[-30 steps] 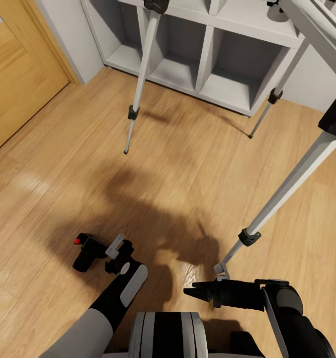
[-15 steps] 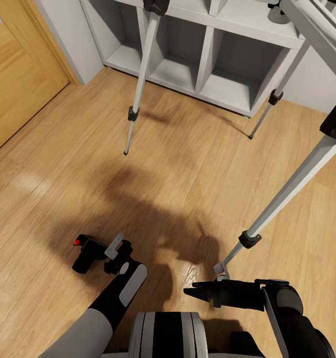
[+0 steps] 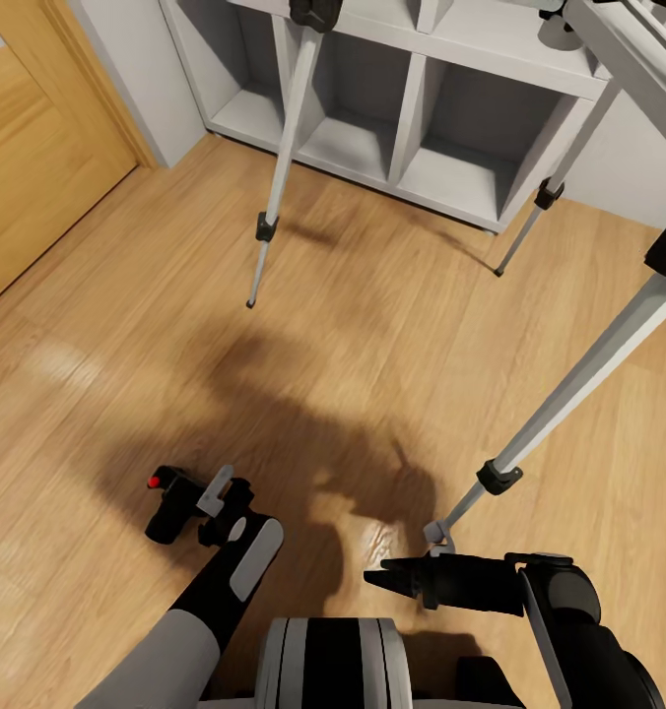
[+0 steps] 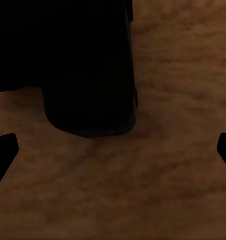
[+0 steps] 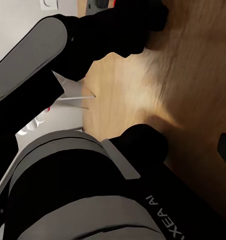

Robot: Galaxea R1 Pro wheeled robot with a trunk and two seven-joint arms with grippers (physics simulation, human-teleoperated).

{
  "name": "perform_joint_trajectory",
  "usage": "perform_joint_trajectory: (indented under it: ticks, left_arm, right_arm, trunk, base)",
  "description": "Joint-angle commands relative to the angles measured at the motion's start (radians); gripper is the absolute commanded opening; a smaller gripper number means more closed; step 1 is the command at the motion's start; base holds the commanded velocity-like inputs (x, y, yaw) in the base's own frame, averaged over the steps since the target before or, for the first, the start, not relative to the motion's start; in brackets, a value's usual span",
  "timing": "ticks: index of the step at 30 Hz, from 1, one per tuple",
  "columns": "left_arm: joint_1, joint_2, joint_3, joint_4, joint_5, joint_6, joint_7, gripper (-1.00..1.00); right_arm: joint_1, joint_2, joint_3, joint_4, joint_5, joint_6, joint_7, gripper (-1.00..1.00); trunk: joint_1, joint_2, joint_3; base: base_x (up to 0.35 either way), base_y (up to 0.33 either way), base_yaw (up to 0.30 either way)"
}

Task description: Attach the digital camera to the camera tripod in the bedroom.

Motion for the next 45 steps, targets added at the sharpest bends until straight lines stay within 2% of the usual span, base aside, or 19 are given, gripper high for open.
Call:
perform_joint_trajectory:
  ticks: [1, 22, 33, 45]
  left_arm:
    - [-0.001, 0.001, -0.003, -0.001, 0.006, -0.004, 0.003, 1.00]
    - [-0.001, 0.001, -0.002, 0.001, 0.008, -0.003, 0.002, 1.00]
    - [-0.001, 0.001, -0.002, 0.006, 0.005, -0.003, 0.002, 1.00]
    - [-0.001, 0.001, -0.002, 0.008, 0.006, -0.003, 0.002, 1.00]
  right_arm:
    - [-0.001, 0.000, -0.001, -0.001, 0.006, 0.008, 0.008, 1.00]
    - [-0.001, 0.000, 0.002, -0.001, 0.006, 0.008, 0.009, 1.00]
    - [-0.001, 0.000, 0.001, -0.001, 0.006, 0.008, 0.009, 1.00]
    - [-0.001, 0.000, 0.000, -0.001, 0.006, 0.008, 0.009, 1.00]
  trunk:
    - [0.000, 0.000, 0.000]
    - [0.000, 0.000, 0.000]
    - [0.000, 0.000, 0.000]
    - [0.000, 0.000, 0.000]
  base:
    - [0.015, 0.017, 0.000]
    - [0.003, 0.002, 0.000]
    - [0.129, 0.000, 0.000]
    - [0.019, 0.000, 0.000]
